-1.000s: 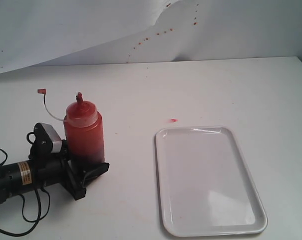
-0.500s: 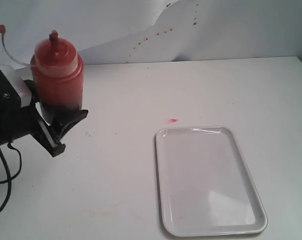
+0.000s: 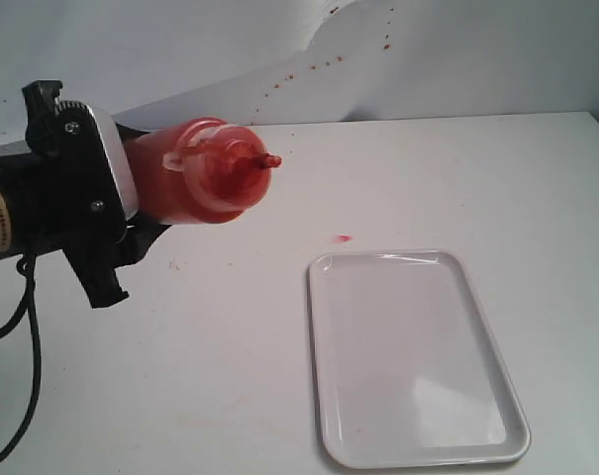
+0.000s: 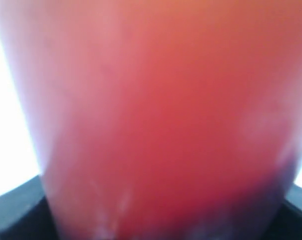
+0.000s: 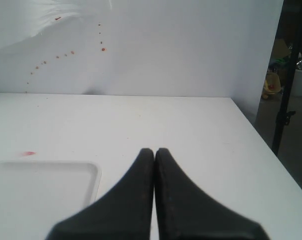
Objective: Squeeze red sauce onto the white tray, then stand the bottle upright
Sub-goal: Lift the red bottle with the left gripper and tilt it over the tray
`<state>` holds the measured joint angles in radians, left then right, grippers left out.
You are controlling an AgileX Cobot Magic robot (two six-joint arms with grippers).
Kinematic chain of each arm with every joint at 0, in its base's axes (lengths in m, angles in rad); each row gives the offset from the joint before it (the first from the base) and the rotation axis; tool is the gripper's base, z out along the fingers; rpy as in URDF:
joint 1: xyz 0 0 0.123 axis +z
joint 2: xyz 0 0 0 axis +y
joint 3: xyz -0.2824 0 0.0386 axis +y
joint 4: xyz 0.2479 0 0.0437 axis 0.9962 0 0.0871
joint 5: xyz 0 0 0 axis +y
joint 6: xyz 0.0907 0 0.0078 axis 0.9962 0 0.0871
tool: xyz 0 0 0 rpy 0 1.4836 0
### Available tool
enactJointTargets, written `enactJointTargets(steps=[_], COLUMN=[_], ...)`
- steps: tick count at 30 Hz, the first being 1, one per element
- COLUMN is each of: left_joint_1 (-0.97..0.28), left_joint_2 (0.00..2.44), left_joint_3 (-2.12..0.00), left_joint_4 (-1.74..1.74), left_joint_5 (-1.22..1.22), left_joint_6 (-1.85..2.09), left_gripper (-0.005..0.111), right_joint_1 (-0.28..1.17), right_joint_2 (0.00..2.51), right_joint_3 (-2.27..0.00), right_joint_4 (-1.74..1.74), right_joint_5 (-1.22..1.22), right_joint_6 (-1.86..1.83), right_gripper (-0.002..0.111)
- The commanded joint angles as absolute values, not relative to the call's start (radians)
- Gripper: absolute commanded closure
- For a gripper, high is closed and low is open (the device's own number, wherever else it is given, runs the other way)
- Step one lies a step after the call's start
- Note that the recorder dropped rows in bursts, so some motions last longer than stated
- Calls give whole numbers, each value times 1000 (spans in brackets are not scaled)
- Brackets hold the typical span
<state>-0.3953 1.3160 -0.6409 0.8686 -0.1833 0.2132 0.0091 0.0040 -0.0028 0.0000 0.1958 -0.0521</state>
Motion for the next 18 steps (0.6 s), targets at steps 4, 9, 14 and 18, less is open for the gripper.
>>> enactJointTargets(steps=[4,9,14,18], left_joint_1=[-501,-606,-720,-802], left_joint_2=[1304,1305,1322,1370], left_joint_3=[-765,-819,-868,-896], left_joint_4=[853,968,1152,1355], left_joint_5=[8,146,334,419], left_joint_6=[244,240,182,67], left_gripper=[107,107,107,107], right_joint_1=[10,10,10,10], right_joint_2=[0,0,0,0], right_joint_3=[0,0,0,0], right_joint_4=[-8,-8,-8,-8], right_joint_5=[197,197,197,197], right_joint_6=[-47,-47,-47,-47], right_gripper=[108,108,108,108])
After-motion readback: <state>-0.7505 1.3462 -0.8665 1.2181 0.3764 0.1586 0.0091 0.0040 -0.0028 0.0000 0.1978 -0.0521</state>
